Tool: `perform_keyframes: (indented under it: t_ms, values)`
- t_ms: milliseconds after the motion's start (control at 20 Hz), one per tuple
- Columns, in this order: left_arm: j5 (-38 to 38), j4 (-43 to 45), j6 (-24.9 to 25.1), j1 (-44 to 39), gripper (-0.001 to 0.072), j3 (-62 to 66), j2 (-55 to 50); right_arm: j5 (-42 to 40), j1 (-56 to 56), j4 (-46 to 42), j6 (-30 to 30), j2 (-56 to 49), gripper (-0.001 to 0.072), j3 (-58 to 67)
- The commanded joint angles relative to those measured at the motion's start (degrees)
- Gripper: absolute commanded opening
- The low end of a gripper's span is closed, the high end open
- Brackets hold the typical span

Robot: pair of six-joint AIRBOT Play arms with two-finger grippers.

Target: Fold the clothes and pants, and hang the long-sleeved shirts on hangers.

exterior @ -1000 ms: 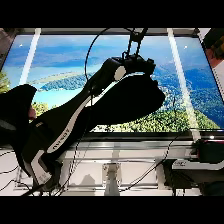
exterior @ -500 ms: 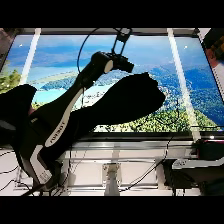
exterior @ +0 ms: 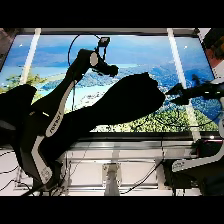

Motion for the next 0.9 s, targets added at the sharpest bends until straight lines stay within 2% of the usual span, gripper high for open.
perform_keyframes:
  t_ms: [0,50,200,500,850]
  values:
    - [-0.96,-1.38,0.24,0.13,0.047,-0.02,-2.91,-6.03,5.86,-1.2,1.62,-3.13,0.0608,-2.93]
    - [-0.94,-1.53,0.22,0.11,0.047,-0.02,-3.67,-8.0,6.95,-1.31,1.79,-3.37,0.0637,-2.93]
    - [-0.31,-1.64,0.22,0.02,0.0471,-0.04,-4.98,-11.32,7.85,-3.19,1.84,-3.52,0.0637,-2.32]
    - [3.43,-1.64,0.22,0.02,0.0471,-0.09,-5.18,-6.08,4.98,-7.67,1.92,-3.52,0.0637,1.44]
    - [5.51,-0.85,0.24,-0.02,0.047,-0.09,-6.4,-5.75,4.44,-11.32,2.62,-3.82,0.0637,3.69]
